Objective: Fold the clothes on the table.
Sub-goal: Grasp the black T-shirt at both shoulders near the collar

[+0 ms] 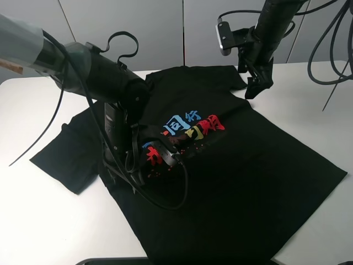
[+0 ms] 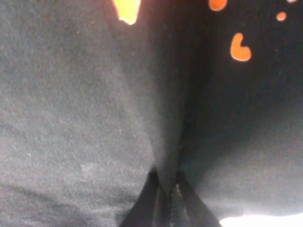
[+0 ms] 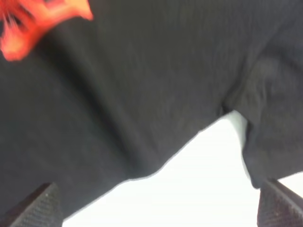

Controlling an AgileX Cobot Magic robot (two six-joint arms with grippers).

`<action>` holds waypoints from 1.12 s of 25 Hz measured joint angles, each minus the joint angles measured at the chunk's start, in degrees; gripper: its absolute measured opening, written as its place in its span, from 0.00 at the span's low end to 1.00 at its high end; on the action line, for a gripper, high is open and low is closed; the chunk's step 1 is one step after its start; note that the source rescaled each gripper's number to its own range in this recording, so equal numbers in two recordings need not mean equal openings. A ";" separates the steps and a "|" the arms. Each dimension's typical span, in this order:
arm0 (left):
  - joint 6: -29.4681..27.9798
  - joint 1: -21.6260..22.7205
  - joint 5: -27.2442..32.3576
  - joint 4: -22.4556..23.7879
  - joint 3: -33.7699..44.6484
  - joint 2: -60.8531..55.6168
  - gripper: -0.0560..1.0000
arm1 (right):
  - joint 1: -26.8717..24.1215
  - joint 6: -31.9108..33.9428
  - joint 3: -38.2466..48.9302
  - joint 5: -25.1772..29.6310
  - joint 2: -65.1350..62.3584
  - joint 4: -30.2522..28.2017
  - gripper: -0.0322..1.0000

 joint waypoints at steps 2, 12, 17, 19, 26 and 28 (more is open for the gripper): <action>0.00 0.00 0.14 0.26 0.00 0.10 0.07 | 0.00 -1.32 0.13 -0.50 1.38 -1.40 0.87; 0.00 0.00 0.85 0.69 0.00 0.23 0.07 | 0.00 -3.35 0.85 -2.12 8.70 -5.32 0.80; 0.00 0.00 0.95 0.79 0.00 0.23 0.07 | 0.00 -4.85 0.85 -2.49 8.70 -5.47 0.80; 0.00 0.00 1.06 0.83 0.00 0.23 0.07 | 0.12 -5.32 0.85 -2.76 8.70 -5.77 0.80; 0.00 0.00 1.06 0.83 0.00 0.28 0.07 | 0.22 -6.27 0.85 -4.17 8.70 -9.11 0.80; 0.00 0.00 1.06 0.92 0.00 0.28 0.07 | 0.22 -7.08 0.85 -4.73 8.58 -9.46 0.80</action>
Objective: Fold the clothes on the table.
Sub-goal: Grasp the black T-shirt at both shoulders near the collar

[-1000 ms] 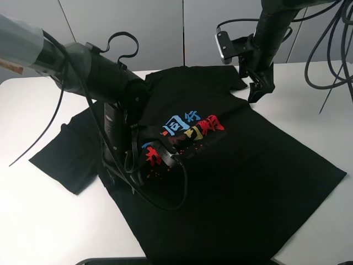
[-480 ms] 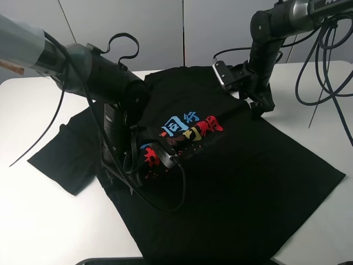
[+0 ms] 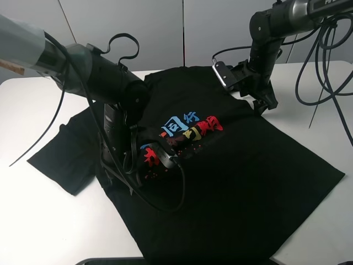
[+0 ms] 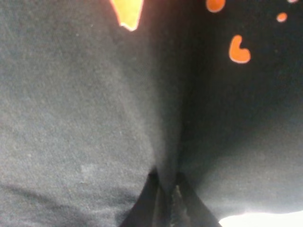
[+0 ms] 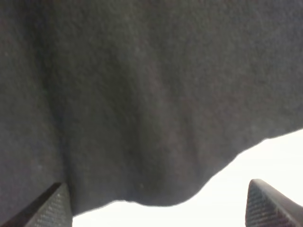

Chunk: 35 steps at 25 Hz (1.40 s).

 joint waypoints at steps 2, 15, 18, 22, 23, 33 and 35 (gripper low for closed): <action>0.00 0.00 0.00 0.00 0.00 0.00 0.07 | 0.00 -0.56 0.00 -2.27 -0.35 -0.70 0.80; 0.00 0.00 0.11 0.26 0.03 0.00 0.07 | 3.02 -14.25 -0.20 -4.97 -2.59 9.45 0.80; 0.00 -0.07 0.11 0.47 0.03 0.00 0.07 | 3.67 -14.88 0.07 -3.61 -2.59 7.59 0.80; 0.25 -0.07 0.11 0.90 0.03 0.00 0.07 | 3.79 -15.13 2.62 -3.10 -2.62 2.80 0.80; 0.25 -0.07 0.22 0.94 0.13 0.00 0.07 | 3.79 -15.25 3.40 -3.10 -2.62 1.84 0.80; 0.38 -0.07 0.31 1.19 0.13 0.00 0.07 | 3.90 -14.29 6.09 -8.89 -2.86 -5.83 0.75; 0.38 -0.07 0.31 1.33 0.13 0.00 0.07 | 3.90 -14.20 6.09 -9.65 -2.86 -6.18 0.74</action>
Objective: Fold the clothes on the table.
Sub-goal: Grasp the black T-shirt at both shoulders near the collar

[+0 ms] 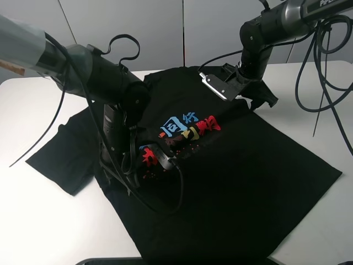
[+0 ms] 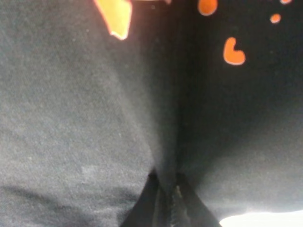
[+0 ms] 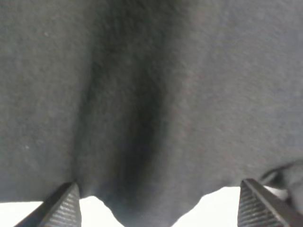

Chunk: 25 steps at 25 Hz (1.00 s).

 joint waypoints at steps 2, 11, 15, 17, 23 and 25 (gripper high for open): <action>0.00 0.00 0.11 0.00 0.00 0.09 0.07 | 0.00 0.24 0.00 -0.14 0.00 0.00 0.73; 0.00 0.00 0.22 0.41 0.00 0.09 0.07 | 0.00 0.39 0.00 -0.41 0.00 2.55 0.73; 0.00 0.00 0.22 0.41 0.00 0.09 0.07 | 0.00 0.39 0.00 0.00 0.00 2.77 0.61; 0.00 0.00 0.22 0.55 0.00 0.09 0.07 | 0.00 0.39 0.23 0.87 0.10 3.06 0.47; 0.00 0.00 0.44 0.96 0.12 0.09 0.07 | 0.00 1.40 0.36 1.68 0.10 5.12 0.05; 0.00 0.00 0.44 1.05 0.12 0.13 0.07 | 0.00 1.78 0.36 1.68 0.10 5.34 0.03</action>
